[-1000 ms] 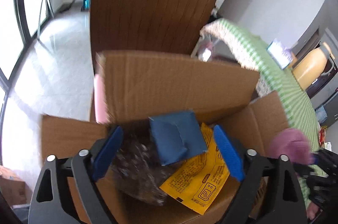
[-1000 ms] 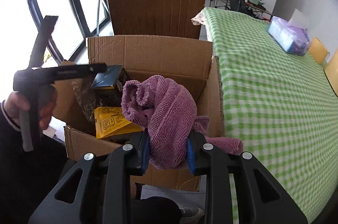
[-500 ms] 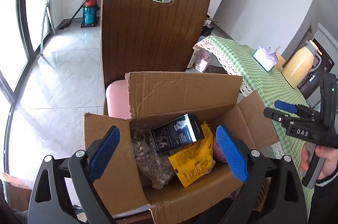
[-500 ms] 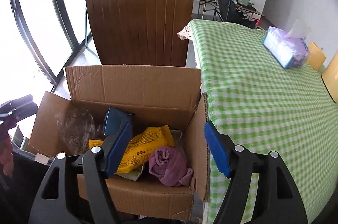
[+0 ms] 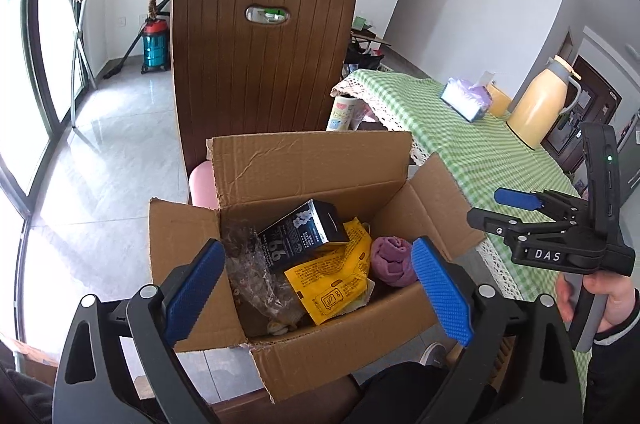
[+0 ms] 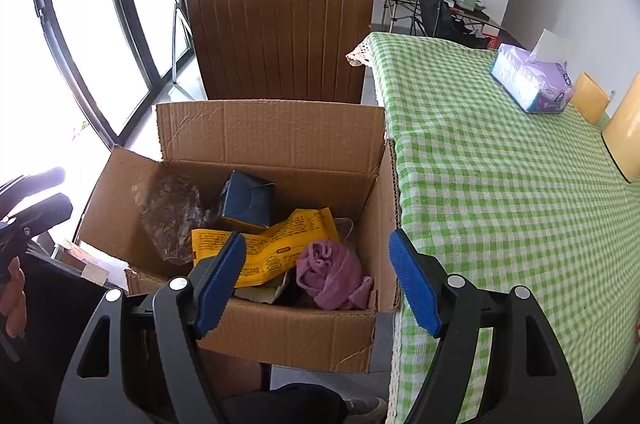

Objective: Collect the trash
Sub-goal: 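Move both open tools back over the table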

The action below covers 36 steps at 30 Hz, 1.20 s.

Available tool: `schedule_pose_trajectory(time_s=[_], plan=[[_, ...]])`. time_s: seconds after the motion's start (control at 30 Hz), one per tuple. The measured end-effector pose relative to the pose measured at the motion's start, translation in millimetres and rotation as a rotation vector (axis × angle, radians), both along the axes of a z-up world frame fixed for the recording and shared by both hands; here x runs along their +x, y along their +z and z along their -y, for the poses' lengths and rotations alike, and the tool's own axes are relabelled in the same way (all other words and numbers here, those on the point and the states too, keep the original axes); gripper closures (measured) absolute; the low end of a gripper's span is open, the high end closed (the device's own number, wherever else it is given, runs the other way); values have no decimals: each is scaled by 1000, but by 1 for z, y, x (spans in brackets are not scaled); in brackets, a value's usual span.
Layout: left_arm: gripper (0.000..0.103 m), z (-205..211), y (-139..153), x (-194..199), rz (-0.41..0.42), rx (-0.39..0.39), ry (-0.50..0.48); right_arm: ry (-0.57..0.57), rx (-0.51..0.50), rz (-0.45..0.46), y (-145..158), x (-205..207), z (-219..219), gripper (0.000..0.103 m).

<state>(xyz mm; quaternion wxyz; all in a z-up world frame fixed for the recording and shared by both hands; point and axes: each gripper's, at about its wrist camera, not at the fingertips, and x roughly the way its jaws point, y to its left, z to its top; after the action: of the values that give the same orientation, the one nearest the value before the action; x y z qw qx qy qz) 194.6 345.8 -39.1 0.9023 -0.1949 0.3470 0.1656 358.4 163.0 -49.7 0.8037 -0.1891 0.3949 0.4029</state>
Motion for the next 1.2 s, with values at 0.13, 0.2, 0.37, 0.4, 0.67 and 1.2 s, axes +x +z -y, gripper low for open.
schedule_pose_trajectory(time_s=[0.13,0.2,0.37,0.4,0.67,1.2], plan=[[11,13,10,-9,20,40,10,13,13,3,3,-11,1,32],[11,19,13,-11,29,59,1,16,24,6,7,-16,2,32],[11,33,24,-15,49,96,-20,9,55,18,19,-23,11,32],[10,34,26,-15,52,98,-25,4,63,21,21,-25,14,32],[8,55,31,-11,74,111,-64,-65,134,46,37,-31,53,32],[8,181,34,65,125,107,-408,-582,149,219,49,-32,306,32]])
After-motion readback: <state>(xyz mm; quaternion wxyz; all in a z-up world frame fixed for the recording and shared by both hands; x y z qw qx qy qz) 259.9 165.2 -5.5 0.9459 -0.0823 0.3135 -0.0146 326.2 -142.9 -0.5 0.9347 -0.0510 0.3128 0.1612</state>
